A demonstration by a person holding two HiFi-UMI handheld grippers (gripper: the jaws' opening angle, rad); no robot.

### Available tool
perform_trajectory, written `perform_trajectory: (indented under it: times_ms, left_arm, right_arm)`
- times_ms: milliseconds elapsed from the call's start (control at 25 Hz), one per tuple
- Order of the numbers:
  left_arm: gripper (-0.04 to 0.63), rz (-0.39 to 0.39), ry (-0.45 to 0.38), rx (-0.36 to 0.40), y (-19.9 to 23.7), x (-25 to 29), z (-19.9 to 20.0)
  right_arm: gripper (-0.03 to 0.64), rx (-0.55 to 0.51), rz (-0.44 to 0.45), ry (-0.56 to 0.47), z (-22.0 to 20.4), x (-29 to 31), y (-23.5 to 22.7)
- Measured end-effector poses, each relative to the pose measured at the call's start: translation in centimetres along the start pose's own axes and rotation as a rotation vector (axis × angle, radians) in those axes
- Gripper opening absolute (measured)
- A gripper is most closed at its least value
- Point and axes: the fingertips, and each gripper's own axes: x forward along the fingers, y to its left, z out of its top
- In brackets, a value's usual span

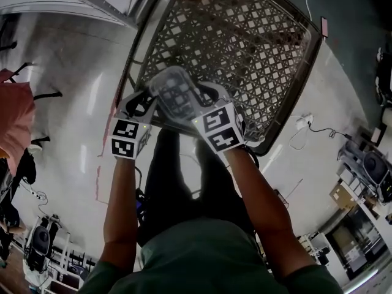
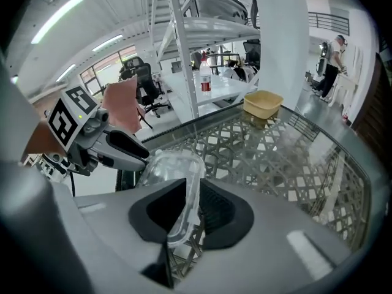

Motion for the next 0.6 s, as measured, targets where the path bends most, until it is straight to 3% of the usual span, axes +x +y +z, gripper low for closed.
perform_trajectory:
  times_ms: [600]
  left_arm:
    - [0.106,0.002,0.015,-0.073,-0.2,1.5,-1.7]
  right_arm:
    - [0.072,0.086,0.014,0.061,-3.6,3.4,-0.6]
